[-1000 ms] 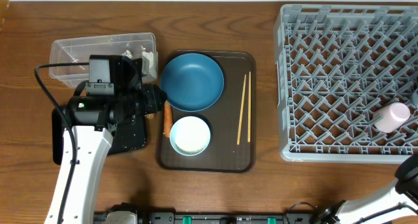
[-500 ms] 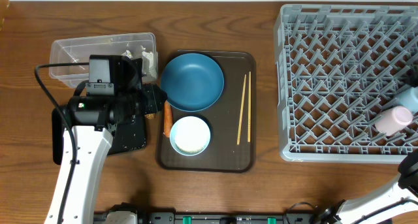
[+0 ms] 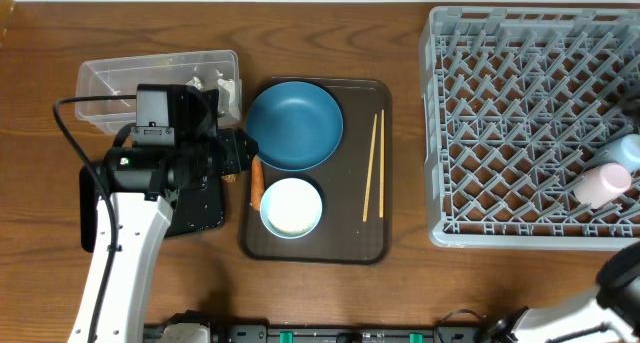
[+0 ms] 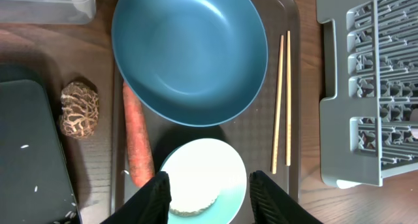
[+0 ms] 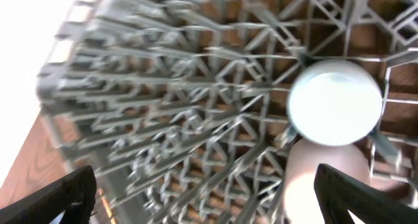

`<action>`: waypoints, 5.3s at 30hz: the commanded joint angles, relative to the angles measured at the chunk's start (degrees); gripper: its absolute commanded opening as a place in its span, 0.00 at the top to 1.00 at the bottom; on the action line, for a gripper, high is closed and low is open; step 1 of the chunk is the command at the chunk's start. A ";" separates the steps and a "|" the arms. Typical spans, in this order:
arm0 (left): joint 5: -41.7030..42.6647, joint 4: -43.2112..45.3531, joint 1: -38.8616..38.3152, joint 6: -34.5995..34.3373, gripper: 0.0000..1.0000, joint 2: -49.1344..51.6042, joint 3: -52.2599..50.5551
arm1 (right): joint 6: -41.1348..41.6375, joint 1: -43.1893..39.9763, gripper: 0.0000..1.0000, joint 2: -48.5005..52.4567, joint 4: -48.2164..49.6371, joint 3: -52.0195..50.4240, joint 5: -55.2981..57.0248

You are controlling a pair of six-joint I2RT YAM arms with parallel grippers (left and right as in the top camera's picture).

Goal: Sort waste into correct bins and load items into the dishwasher rack
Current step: 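Place the light-blue cup in the dish rack's right side, then swing the right gripper back over the tray toward the blue bowl, then grasp the blue bowl rim with the right gripper and lift it, then lower the blue bowl into the dish rack's upper area and release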

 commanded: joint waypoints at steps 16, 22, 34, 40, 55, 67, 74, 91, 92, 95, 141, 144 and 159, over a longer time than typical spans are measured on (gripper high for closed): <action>-14.45 -4.20 0.15 0.50 0.53 0.20 -0.07 | -9.03 40.70 0.06 -13.88 -4.79 0.04 4.28; -19.58 -6.86 0.17 0.37 0.50 0.17 -0.07 | -6.69 55.76 0.05 -8.85 2.84 0.04 12.59; -20.98 -11.23 10.10 -2.56 0.38 0.02 -0.04 | -5.40 70.44 0.01 7.58 18.34 4.85 25.46; -20.94 -11.85 13.29 -2.56 0.36 0.02 -0.04 | -2.10 72.70 0.02 17.16 23.04 4.85 27.08; -20.76 -11.82 13.27 -3.65 0.34 0.09 -0.07 | 3.69 74.49 0.23 29.81 25.07 4.83 24.90; -20.76 -11.82 13.27 -3.67 0.33 0.09 -0.07 | 3.72 75.80 0.90 32.44 23.67 4.90 24.41; -20.76 -11.82 13.27 -3.65 0.33 0.09 -0.07 | 5.16 73.48 0.99 29.75 23.76 5.01 25.11; -20.76 -11.61 13.27 -3.65 0.33 0.09 -0.07 | -5.42 65.70 0.99 5.01 17.68 5.01 43.93; -20.76 -11.61 13.27 -3.65 0.33 0.09 -0.07 | -6.38 65.37 0.99 3.45 17.16 5.01 46.45; -20.76 -11.61 13.27 -3.65 0.33 0.09 -0.07 | -8.74 63.84 0.99 -1.29 15.65 5.01 54.38; -20.76 -11.61 13.27 -4.74 0.33 0.09 -0.07 | -21.51 34.32 0.99 13.97 36.33 4.55 91.49; -20.76 -11.61 13.27 -4.74 0.33 0.09 -0.07 | -21.20 35.10 0.99 14.25 35.95 4.50 91.47; -20.79 -11.65 13.27 -4.72 0.32 0.09 -0.07 | -14.71 40.09 0.92 14.25 27.82 3.61 84.94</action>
